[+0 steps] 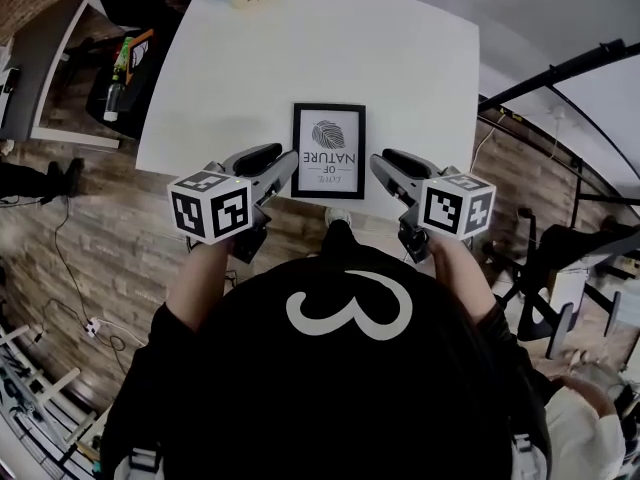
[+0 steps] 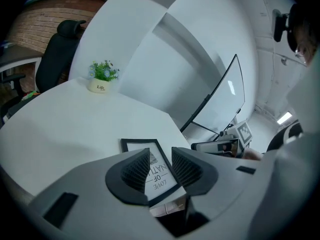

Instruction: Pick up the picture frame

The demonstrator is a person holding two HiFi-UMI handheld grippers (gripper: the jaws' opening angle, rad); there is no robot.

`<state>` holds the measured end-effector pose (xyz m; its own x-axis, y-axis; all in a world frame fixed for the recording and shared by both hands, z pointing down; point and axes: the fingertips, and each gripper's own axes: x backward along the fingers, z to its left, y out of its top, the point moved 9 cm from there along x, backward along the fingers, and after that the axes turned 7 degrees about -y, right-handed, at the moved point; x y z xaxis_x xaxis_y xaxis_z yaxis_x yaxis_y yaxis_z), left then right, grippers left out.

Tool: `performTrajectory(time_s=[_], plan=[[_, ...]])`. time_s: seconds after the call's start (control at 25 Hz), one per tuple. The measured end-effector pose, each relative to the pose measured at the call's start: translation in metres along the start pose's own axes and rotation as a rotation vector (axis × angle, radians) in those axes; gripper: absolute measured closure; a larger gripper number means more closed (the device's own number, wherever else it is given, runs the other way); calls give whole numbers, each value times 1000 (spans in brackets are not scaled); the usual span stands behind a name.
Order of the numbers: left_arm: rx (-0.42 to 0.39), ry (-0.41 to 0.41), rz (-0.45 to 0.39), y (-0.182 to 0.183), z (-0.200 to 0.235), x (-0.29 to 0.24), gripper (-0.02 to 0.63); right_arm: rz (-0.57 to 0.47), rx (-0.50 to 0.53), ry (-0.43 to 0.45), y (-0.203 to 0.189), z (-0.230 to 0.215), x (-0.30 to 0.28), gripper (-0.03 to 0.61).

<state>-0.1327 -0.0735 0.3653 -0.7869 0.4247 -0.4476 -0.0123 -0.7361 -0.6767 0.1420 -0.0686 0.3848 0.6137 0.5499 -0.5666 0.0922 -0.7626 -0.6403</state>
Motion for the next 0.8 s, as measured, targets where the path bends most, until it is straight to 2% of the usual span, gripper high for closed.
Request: performTrajectory(time_s=[0.8], plan=[[128,70,113,-32,56,-28,472,174,-37,-59,-17,-27,-61,453]])
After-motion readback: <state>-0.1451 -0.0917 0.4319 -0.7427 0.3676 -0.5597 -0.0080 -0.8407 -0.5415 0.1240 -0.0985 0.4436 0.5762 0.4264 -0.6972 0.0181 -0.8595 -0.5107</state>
